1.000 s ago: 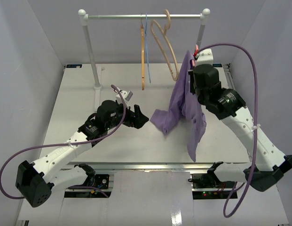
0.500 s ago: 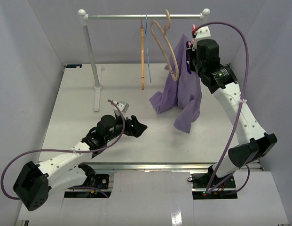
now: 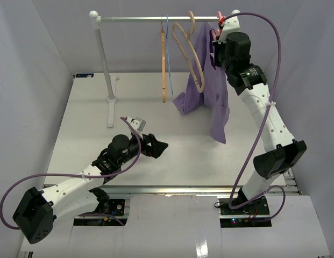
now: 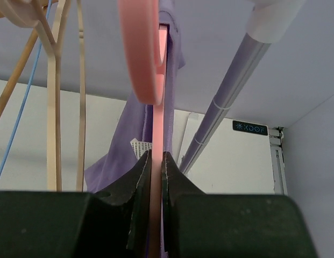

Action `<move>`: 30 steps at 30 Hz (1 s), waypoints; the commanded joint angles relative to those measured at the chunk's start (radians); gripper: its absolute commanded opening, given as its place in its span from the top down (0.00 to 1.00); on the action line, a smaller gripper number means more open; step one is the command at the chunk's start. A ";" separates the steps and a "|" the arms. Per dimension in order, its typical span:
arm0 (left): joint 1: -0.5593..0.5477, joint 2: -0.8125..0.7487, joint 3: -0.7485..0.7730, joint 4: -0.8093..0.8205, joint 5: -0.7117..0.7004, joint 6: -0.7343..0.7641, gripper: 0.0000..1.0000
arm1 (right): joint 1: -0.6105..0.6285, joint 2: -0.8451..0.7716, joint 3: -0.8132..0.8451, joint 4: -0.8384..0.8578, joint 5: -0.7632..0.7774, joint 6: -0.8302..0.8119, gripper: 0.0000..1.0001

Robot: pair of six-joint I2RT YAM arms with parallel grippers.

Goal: Place the t-shirt on the hanger
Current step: Place the hanger at the clothesline.

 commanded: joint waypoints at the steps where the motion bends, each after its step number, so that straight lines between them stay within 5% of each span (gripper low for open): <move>1: -0.012 -0.023 -0.006 0.020 0.004 0.011 0.02 | -0.008 0.085 0.143 0.123 0.026 -0.045 0.92; 15: -0.033 -0.016 -0.001 0.023 0.028 0.009 0.02 | -0.023 0.225 0.194 0.160 0.110 -0.068 0.91; 21: -0.034 -0.008 -0.004 0.027 0.011 0.016 0.02 | -0.021 0.121 0.137 0.104 0.059 -0.004 0.40; 25: -0.033 -0.006 -0.007 0.034 0.013 0.021 0.02 | -0.021 -0.003 0.101 0.033 0.032 0.051 0.30; 30: -0.033 -0.025 -0.016 0.034 -0.025 0.053 0.02 | -0.020 -0.163 -0.042 -0.037 -0.004 0.124 0.05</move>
